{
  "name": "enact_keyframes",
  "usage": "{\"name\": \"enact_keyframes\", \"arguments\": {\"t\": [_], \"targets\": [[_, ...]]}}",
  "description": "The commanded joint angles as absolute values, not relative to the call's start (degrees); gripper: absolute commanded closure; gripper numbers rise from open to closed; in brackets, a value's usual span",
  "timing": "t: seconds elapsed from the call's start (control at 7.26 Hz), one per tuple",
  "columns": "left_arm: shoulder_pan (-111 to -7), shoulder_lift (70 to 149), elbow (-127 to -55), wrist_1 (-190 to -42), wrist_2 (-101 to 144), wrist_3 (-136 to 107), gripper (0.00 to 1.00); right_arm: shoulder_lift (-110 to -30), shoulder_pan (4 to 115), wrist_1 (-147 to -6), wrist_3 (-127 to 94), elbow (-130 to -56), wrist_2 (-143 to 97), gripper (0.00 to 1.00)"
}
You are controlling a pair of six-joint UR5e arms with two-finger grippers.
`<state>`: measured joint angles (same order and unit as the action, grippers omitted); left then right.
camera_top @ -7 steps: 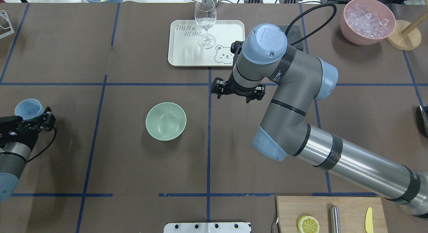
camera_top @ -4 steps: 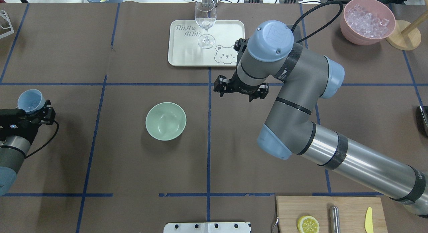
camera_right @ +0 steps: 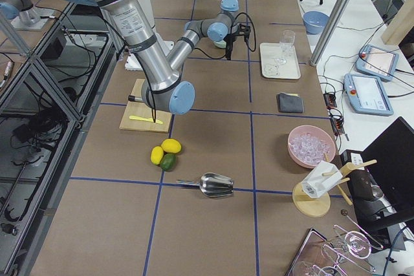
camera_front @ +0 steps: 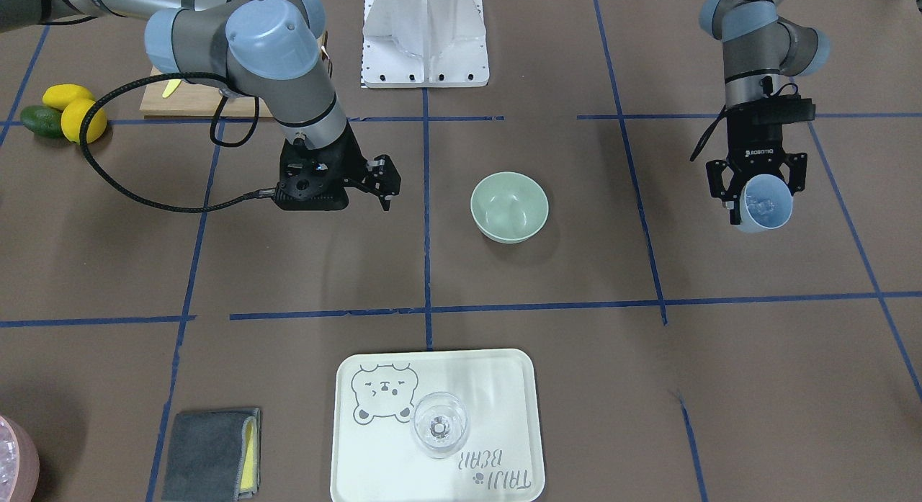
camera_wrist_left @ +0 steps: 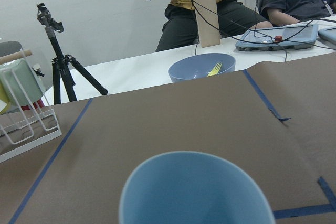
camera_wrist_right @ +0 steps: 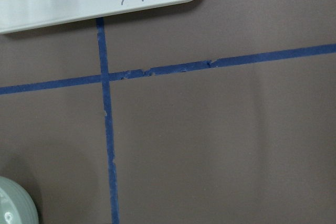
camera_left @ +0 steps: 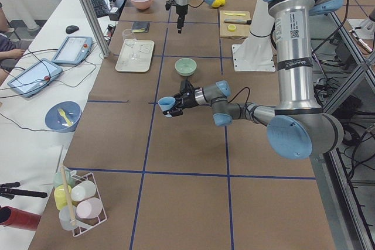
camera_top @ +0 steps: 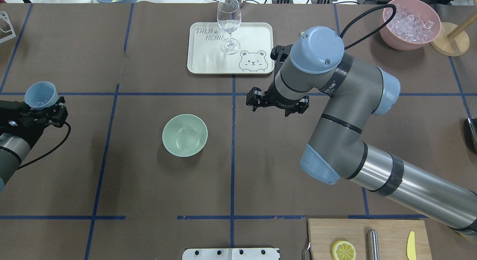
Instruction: Pour ice into bowl
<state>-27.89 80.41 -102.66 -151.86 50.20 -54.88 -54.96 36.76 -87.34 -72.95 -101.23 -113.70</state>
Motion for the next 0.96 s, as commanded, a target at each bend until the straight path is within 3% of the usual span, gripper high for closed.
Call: {"name": "enact_keyframes", "arguments": {"t": [0.0,0.14,0.28,0.83], "targets": [[-27.8,83.7,-105.0,-152.0,53.0,-50.0,1.00,-58.4,36.9,-87.2,-72.9,-105.3,-113.5,0.00],[-27.8,89.3,-104.0,-151.4,52.9,-45.8,1.00,-59.0,37.0,-87.1,-72.9,-105.6,-113.5,0.00],[-27.9,90.1,-104.3,-151.1,53.0,-45.5,1.00,-59.1,37.0,-87.0,-73.0,-105.6,-113.3,0.00],[-25.1,98.6,-108.7,-124.3,52.3,-45.7,1.00,-58.9,36.7,-87.0,-73.3,-105.6,-113.1,0.00]]}}
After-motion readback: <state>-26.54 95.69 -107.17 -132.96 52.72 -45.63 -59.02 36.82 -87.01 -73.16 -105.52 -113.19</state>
